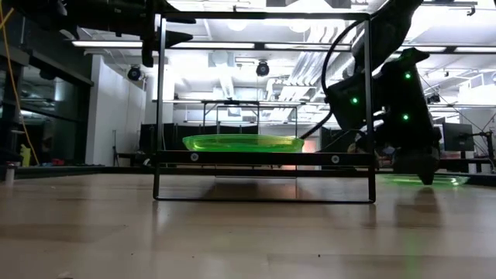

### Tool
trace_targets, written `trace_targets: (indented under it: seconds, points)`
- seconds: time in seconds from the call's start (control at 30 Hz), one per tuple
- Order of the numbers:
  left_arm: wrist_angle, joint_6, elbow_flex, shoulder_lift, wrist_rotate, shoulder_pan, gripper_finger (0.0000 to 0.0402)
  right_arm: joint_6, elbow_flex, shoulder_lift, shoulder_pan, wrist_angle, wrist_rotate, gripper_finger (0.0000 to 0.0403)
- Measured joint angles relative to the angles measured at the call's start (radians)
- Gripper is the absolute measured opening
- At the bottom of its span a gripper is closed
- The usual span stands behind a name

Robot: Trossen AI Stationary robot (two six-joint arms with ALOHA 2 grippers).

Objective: Place and stack plates onto a shelf
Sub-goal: Stack the green plate on top of the green plate on the shelf

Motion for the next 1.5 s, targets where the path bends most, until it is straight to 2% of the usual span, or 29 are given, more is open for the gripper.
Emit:
trace_targets:
  seconds: [0.27,0.7,0.97,1.1,1.27,1.5]
  points:
    - [0.000,0.000,0.000,0.000,0.000,0.000,0.0156,-0.020,0.015,-0.098,0.035,-0.047,0.032,0.0000]
    - [0.001,0.001,0.000,0.000,0.000,0.000,0.0156,-0.024,0.126,-0.367,0.048,-0.126,0.071,0.0000]
    - [0.001,0.001,0.000,0.000,0.000,0.000,0.0156,-0.111,0.294,-0.482,0.052,-0.140,0.080,0.0000]
    - [0.001,0.001,0.000,0.000,0.000,0.000,0.0156,-0.296,0.427,-0.477,0.074,-0.016,-0.021,0.0000]
    - [0.001,-0.004,0.000,0.000,0.000,0.000,0.0156,-0.646,0.549,-0.399,0.138,0.176,-0.177,0.0000]
    - [0.001,-0.008,0.000,0.000,0.000,0.000,0.0156,-1.049,0.645,-0.197,0.198,0.183,-0.293,0.0000]
